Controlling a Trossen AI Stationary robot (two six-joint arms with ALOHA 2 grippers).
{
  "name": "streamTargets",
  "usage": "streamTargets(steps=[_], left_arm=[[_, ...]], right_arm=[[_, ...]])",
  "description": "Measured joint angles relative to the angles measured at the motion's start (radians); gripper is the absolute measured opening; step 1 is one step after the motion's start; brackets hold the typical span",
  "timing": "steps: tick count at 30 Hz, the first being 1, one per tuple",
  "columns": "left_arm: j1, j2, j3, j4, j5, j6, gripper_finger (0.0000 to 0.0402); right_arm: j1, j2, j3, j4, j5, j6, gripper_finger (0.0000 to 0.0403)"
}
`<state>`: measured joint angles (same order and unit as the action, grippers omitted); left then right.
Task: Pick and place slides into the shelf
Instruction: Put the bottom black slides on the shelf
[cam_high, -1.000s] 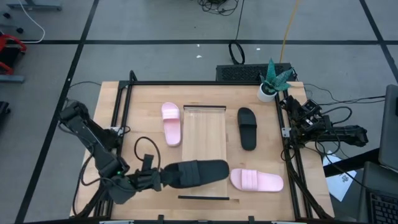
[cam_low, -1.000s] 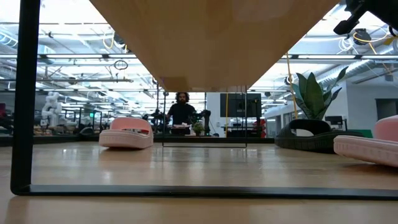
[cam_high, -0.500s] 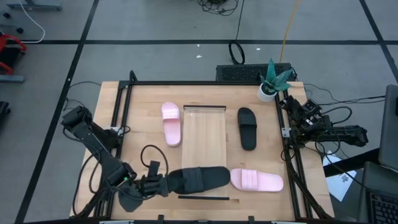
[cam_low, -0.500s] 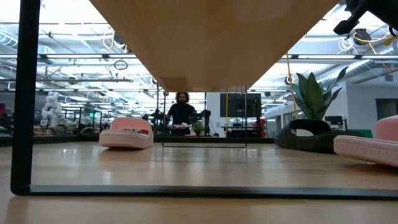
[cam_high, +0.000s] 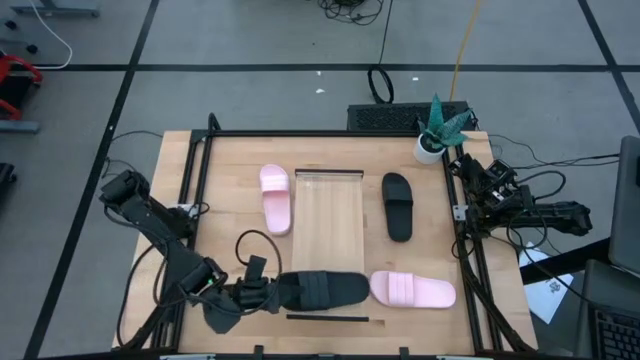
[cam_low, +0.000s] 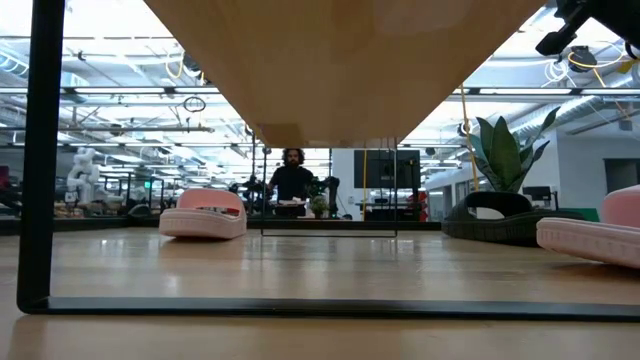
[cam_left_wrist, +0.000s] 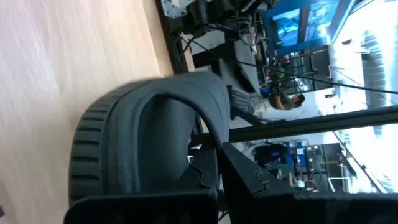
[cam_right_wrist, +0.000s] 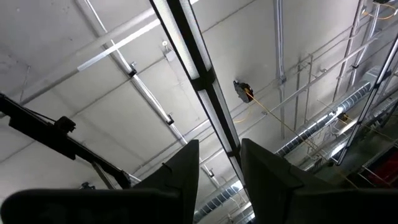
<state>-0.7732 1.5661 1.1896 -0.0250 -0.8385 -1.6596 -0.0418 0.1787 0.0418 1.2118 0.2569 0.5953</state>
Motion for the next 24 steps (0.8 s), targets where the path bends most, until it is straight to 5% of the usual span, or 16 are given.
streamTargets(steps=[12,24], left_arm=[[0.032,0.0,-0.088,0.209,0.063,0.06,0.0],[0.044,0.0,-0.104,0.227,0.127,0.06,0.0]], right_arm=[[0.0,0.0,0.0,0.0,0.0,0.0,0.0109],[0.0,0.0,0.0,0.0,0.0,-0.004,0.0109]])
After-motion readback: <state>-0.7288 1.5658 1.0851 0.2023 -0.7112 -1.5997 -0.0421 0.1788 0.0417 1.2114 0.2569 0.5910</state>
